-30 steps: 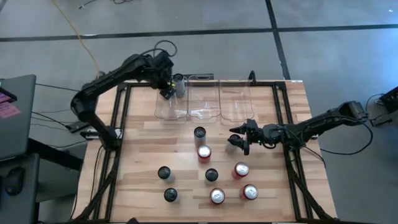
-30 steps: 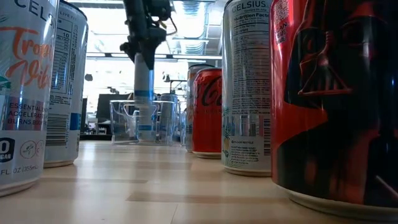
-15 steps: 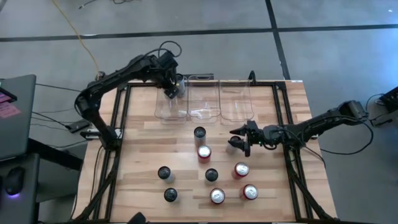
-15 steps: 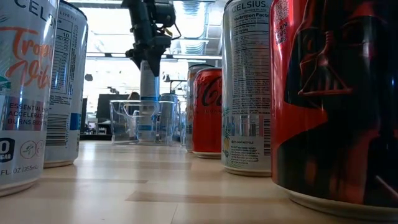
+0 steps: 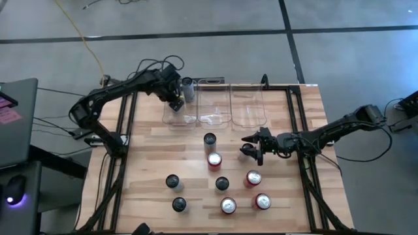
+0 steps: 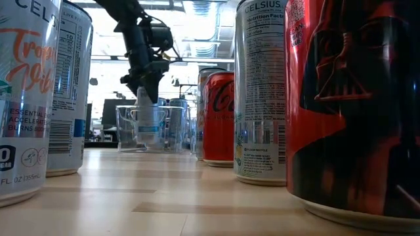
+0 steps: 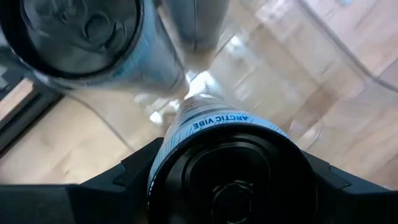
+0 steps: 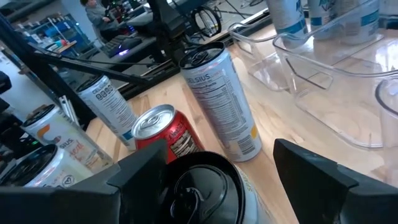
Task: Sort soda cans
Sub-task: Put the white-blue soda can into the left transparent bin
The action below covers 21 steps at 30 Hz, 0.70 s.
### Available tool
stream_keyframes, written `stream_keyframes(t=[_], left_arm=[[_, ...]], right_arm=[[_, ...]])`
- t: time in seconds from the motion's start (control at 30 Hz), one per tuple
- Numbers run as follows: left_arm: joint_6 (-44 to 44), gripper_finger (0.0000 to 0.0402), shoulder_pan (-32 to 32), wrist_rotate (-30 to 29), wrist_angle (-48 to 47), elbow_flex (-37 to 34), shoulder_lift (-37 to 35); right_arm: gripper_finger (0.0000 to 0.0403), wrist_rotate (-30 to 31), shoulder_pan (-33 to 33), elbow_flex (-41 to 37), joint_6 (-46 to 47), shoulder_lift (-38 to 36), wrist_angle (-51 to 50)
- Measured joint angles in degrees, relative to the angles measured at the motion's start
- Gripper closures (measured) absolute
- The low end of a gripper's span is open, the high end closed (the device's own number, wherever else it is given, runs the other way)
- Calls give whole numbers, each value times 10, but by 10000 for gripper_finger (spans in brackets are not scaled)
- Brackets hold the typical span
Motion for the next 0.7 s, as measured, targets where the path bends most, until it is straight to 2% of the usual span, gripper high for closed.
stream_keyframes(t=[0.17, 0.47, 0.7], left_arm=[[2, 150, 10, 3, 22, -26, 2], [-2, 147, 14, 4, 57, -28, 7], [-3, 97, 18, 3, 71, -28, 7]], right_arm=[[90, 2, -7, 0, 1, 0, 0], [90, 3, -15, 0, 1, 0, 0], [90, 3, -15, 0, -1, 0, 0]])
